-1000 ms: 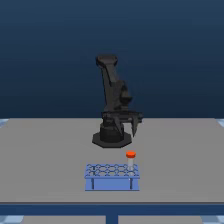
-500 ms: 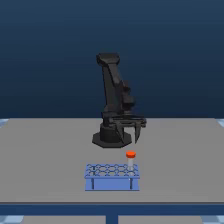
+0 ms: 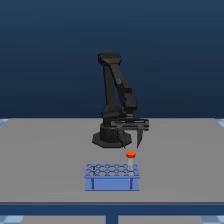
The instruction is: Pick up the centrifuge tube on the rack
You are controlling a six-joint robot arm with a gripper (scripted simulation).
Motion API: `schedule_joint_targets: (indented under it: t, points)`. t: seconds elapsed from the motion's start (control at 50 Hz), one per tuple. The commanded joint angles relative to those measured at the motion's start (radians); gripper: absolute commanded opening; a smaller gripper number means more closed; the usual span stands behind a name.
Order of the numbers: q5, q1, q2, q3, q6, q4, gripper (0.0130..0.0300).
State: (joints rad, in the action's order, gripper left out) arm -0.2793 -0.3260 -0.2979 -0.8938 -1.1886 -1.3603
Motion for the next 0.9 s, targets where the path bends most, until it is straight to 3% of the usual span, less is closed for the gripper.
schedule_joint_targets:
  t: [0.02,0.4,0.9]
  points:
    - [-0.007,-0.003,0.011,0.010,-0.026,-0.026,0.0300]
    - [-0.012,-0.005,0.029,0.020,-0.027,-0.037,0.0300]
    - [-0.019,-0.004,0.043,-0.001,0.101,0.090,0.0300]
